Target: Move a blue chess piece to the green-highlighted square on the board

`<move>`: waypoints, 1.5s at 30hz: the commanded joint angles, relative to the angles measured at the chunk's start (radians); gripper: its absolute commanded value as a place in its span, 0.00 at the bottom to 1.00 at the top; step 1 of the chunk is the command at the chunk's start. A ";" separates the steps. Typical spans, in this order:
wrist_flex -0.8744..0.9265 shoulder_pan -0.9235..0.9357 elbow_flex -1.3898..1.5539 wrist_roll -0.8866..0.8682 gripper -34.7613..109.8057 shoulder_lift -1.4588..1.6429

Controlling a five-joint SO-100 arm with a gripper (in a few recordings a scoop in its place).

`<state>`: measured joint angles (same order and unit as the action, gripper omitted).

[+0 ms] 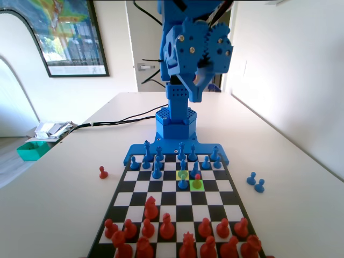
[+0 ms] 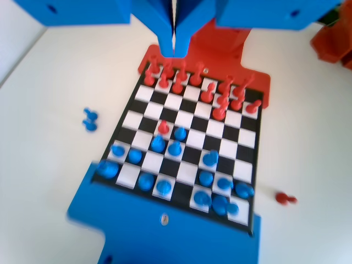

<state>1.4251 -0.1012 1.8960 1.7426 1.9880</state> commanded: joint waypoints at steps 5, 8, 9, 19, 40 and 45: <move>-0.184 0.008 0.132 -0.124 0.27 -0.060; -0.308 0.008 0.229 -0.163 0.28 -0.086; -0.353 0.008 0.262 -0.175 0.28 -0.089; -0.551 0.005 0.331 -0.255 0.28 -0.179; -0.635 -0.072 0.311 -0.311 0.29 -0.368; -0.643 -0.072 0.288 -0.310 0.30 -0.408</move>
<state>0.7777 -0.1687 2.2350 1.4327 1.5723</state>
